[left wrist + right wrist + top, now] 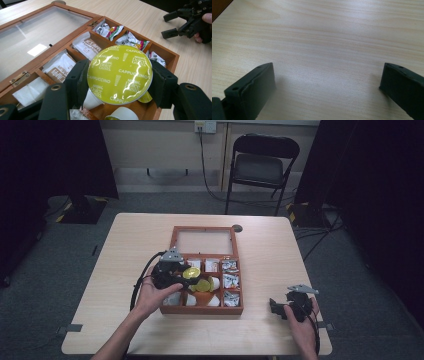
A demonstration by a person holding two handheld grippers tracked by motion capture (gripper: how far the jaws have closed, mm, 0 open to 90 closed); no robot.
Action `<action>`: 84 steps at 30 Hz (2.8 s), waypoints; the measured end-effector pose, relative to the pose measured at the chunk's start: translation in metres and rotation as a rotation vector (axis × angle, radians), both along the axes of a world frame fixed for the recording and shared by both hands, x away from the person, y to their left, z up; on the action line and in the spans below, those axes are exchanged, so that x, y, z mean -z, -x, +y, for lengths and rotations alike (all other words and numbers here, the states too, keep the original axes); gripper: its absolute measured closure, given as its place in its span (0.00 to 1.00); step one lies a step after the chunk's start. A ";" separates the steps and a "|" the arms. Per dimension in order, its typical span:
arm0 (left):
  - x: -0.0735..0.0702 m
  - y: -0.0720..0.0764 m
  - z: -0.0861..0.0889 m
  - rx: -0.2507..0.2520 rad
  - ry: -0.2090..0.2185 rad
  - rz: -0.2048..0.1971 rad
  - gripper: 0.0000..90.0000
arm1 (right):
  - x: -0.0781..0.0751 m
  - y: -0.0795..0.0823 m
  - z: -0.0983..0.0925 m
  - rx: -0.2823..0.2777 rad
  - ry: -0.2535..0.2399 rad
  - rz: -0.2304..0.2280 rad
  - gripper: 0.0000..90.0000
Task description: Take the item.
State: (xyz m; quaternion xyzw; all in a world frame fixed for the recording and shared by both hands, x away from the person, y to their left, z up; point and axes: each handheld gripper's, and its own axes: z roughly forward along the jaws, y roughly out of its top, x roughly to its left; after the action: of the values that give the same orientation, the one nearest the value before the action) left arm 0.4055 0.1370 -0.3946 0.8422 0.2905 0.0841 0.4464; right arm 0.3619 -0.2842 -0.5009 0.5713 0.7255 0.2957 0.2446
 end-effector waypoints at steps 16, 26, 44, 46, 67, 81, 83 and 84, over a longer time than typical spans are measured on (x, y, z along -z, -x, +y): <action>-0.013 0.001 0.022 -0.035 0.028 -0.030 0.44 | 0.000 0.000 0.000 0.000 0.000 0.000 0.00; -0.022 0.002 0.039 -0.068 0.054 -0.044 0.44 | 0.000 0.000 0.000 0.000 0.000 0.000 0.00; -0.029 0.003 0.065 -0.121 0.074 -0.058 0.44 | 0.000 0.000 0.000 -0.002 0.000 0.000 0.00; -0.029 0.003 0.067 -0.126 0.074 -0.059 0.44 | 0.000 0.000 0.000 -0.001 0.000 0.000 0.00; -0.027 0.001 0.106 -0.211 0.068 -0.043 0.44 | 0.000 0.000 0.000 -0.004 0.000 0.002 0.00; -0.008 -0.010 0.137 -0.275 0.050 -0.012 0.44 | 0.000 0.000 0.000 -0.006 0.000 0.001 0.00; -0.002 -0.013 0.141 -0.296 0.037 0.002 0.44 | 0.000 -0.001 0.000 -0.006 0.000 0.001 0.00; 0.001 -0.014 0.143 -0.303 0.030 0.008 0.44 | 0.000 -0.001 0.000 -0.006 0.000 0.001 0.00</action>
State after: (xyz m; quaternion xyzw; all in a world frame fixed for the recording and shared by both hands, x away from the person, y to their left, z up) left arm 0.4196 0.2797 -0.3959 0.7822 0.4174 0.1428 0.4399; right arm 0.3624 -0.2846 -0.5007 0.5695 0.7272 0.2962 0.2432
